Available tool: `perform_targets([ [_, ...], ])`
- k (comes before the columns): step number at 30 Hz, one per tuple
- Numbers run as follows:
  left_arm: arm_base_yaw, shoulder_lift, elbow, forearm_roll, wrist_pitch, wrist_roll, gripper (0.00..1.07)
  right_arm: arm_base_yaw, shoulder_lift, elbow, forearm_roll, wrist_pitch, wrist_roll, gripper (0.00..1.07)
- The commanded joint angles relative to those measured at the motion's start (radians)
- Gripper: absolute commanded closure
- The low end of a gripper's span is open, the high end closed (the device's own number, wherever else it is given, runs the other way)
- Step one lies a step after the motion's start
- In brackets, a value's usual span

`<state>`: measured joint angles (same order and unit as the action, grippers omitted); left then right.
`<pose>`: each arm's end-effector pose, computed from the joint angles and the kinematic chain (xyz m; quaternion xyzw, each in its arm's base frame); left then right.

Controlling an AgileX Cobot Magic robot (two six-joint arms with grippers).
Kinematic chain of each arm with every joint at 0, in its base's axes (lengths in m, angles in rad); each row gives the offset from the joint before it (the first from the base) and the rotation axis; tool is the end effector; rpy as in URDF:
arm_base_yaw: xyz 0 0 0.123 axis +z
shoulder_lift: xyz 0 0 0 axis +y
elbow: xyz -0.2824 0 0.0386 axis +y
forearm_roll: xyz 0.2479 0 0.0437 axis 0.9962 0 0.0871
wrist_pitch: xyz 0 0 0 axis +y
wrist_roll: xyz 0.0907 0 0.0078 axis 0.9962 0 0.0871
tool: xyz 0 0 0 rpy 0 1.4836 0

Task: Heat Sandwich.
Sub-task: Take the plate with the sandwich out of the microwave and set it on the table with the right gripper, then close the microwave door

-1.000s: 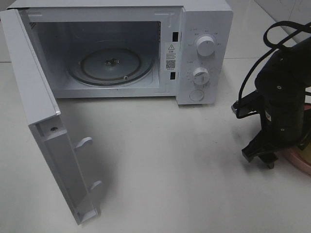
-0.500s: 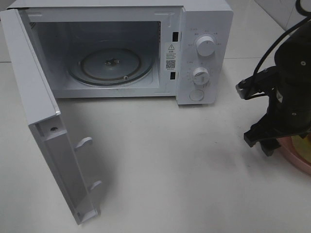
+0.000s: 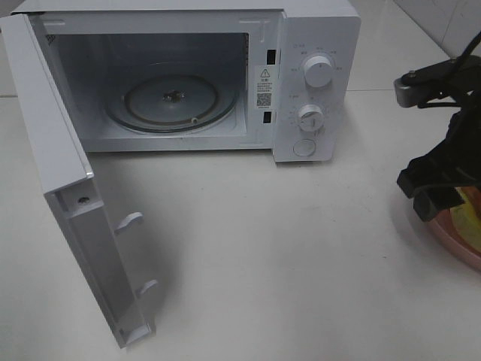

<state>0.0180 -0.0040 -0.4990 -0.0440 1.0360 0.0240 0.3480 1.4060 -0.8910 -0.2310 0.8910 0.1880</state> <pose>-0.0043 -0.0035 0.2790 0.0031 0.8457 -0.0108 0.5335 0.2428 0.0708 0.2374 -0.1392 0.9775 -0.0615 0.1463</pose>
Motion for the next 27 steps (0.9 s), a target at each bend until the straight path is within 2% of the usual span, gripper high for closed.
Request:
perform_targets([
  [1, 0.004, -0.022, 0.005, -0.002, -0.006, 0.001, 0.04, 0.003, -0.051, 0.004, 0.017, 0.03, -0.02, 0.33],
  [12, 0.004, -0.022, 0.005, -0.002, -0.006, 0.001, 0.04, 0.003, -0.289, 0.006, 0.08, 0.107, -0.076, 0.27],
  [20, 0.004, -0.022, 0.005, -0.002, -0.006, 0.001, 0.04, 0.003, -0.458, 0.018, 0.125, 0.191, -0.109, 0.28],
  [27, 0.004, -0.022, 0.005, -0.002, -0.006, 0.001, 0.04, 0.003, -0.662, 0.078, 0.121, 0.249, -0.113, 0.29],
])
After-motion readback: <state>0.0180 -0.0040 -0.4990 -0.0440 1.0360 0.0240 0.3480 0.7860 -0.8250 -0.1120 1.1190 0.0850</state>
